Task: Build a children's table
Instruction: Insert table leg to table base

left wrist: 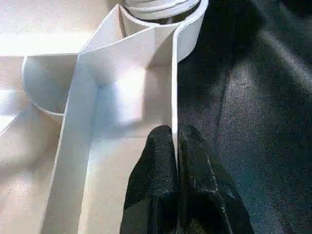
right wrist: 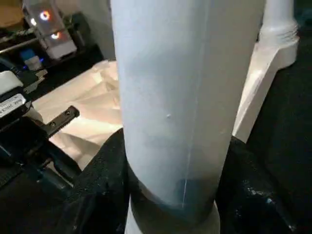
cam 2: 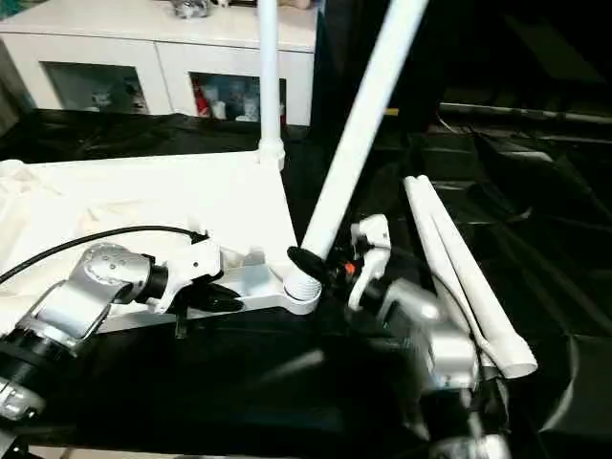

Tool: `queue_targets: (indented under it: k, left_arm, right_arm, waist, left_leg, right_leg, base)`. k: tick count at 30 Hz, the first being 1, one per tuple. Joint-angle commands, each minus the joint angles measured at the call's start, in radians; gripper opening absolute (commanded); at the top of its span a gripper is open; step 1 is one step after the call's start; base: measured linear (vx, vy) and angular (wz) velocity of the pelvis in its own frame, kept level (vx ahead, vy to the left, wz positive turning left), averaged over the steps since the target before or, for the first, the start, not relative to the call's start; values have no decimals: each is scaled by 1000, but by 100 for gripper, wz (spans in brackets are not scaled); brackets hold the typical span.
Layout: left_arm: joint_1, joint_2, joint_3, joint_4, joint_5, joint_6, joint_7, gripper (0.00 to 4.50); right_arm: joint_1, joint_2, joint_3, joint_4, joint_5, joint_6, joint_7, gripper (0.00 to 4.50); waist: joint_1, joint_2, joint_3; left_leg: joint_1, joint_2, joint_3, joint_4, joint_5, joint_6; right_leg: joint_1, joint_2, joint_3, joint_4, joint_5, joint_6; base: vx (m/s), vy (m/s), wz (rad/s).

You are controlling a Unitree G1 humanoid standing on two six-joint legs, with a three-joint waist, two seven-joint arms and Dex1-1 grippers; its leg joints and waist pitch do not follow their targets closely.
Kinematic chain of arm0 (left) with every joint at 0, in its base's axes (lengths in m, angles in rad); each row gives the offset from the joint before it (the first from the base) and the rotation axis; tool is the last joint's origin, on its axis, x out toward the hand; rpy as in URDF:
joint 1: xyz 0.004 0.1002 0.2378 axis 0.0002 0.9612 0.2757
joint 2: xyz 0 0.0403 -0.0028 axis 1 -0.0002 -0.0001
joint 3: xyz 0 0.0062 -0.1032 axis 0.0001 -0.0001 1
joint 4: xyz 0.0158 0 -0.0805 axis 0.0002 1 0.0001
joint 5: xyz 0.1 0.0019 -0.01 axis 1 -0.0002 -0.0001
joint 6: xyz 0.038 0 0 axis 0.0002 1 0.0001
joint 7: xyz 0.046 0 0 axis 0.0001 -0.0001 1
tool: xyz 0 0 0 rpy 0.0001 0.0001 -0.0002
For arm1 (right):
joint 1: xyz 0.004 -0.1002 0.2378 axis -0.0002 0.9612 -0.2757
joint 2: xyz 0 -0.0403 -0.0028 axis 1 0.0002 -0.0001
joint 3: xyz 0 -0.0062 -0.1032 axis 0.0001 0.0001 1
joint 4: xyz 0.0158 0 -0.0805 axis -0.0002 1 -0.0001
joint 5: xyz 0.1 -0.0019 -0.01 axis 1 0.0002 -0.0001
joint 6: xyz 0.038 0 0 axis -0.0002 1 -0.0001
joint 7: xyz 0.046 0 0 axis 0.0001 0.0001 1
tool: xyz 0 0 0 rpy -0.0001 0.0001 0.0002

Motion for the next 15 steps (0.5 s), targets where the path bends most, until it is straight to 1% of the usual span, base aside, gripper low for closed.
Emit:
queue_targets:
  k: [1, 2, 3, 4, 5, 6, 7, 8, 9, 10, 11, 12, 14, 15]
  left_arm:
    - [-21, -3, -5, 1, 3, -20, -8, 0]
    - [-25, -4, -7, 8, 6, -26, -4, 0]
    - [-28, -4, -8, 12, 9, -30, -2, 0]
    - [-28, -4, -8, 12, 9, -30, -2, 0]
    - [-33, -7, -10, 21, 11, -35, 1, 0]
    - [-33, -8, -10, 21, 11, -35, 1, 0]
    - [-35, -10, -10, 25, 12, -37, 4, 0]
    - [-36, -12, -10, 28, 13, -38, 6, 0]
    - [-37, -14, -10, 32, 14, -40, 8, 0]
    - [-37, -15, -10, 33, 14, -41, 9, 0]
    - [-36, -15, -12, 36, 18, -45, 12, 0]
    - [-36, -14, -13, 38, 20, -49, 12, 0]
    - [-37, -13, -16, 41, 24, -54, 12, 0]
    - [-38, -12, -18, 43, 26, -59, 11, 0]
  right_arm:
    - [40, -21, 23, 36, -81, -10, -46, 188]
    - [48, -25, 44, 23, -109, -29, -49, 188]
    - [50, -26, 52, 19, -119, -36, -49, 188]
    - [50, -26, 52, 19, -119, -36, -49, 188]
    - [51, -31, 72, 14, -140, -47, -47, 188]
    - [51, -31, 72, 14, -140, -47, -47, 188]
    - [51, -31, 79, 9, -146, -52, -48, 188]
    - [52, -29, 82, 4, -147, -52, -50, 188]
    - [53, -25, 85, -1, -144, -49, -53, 188]
    - [53, -24, 86, -2, -142, -50, -55, 188]
    - [49, -24, 94, -1, -139, -44, -48, 188]
    - [42, -26, 103, 4, -140, -38, -35, 188]
    - [30, -31, 116, 12, -141, -25, -16, 188]
    - [23, -34, 123, 17, -142, -18, -6, 188]
  waist:
    - [-3, 18, -59]
    - [-4, 21, -59]
    - [-5, 18, -58]
    - [-5, 18, -58]
    - [-5, 19, -57]
    - [-6, 16, -56]
    - [-6, 15, -56]
    - [-5, 16, -55]
    - [-6, 13, -55]
    - [-6, 14, -55]
    - [-6, 12, -56]
    - [-6, 12, -55]
    - [-7, 13, -55]
    - [-7, 12, -56]
  left_leg:
    - [14, 9, -4, -74, -383, -30]
    - [15, 9, -4, -74, -391, -31]
    - [14, 7, -4, -74, -398, -30]
    - [14, 7, -4, -74, -398, -30]
    - [18, 7, -5, -74, -409, -29]
    - [17, 7, -4, -74, -412, -29]
    - [16, 7, -5, -75, -414, -28]
    - [17, 7, -6, -75, -417, -27]
    - [17, 8, -6, -75, -420, -27]
    - [17, 7, -7, -75, -421, -26]
    - [17, 8, -7, -75, -422, -25]
    - [17, 8, -7, -75, -425, -23]
    - [16, 9, -8, -76, -426, -23]
    - [15, 9, -7, -76, -422, -22]
  right_leg:
    - [36, -44, 28, -90, -384, -157]
    - [35, -45, 27, -92, -393, -154]
    - [35, -44, 27, -94, -408, -150]
    - [35, -44, 27, -94, -408, -150]
    - [32, -44, 27, -97, -432, -144]
    - [32, -45, 27, -98, -442, -142]
    - [33, -45, 26, -99, -455, -135]
    - [31, -45, 26, -100, -467, -130]
    - [30, -46, 27, -102, -479, -126]
    - [30, -47, 27, -102, -484, -125]
    - [29, -47, 27, -103, -485, -124]
    - [28, -46, 27, -103, -485, -124]
    - [29, -46, 27, -102, -485, -124]
    - [30, -47, 27, -102, -479, -125]
  base:
    - [0, 0, 0]
    - [0, 0, 0]
    - [0, 0, 0]
    - [0, 0, 0]
    - [0, 0, 0]
    - [0, 0, 0]
    - [0, 0, 0]
    - [0, 0, 0]
    - [0, 0, 0]
    - [0, 0, 0]
    - [0, 0, 0]
    - [0, 0, 0]
    - [0, 0, 0]
    - [0, 0, 0]
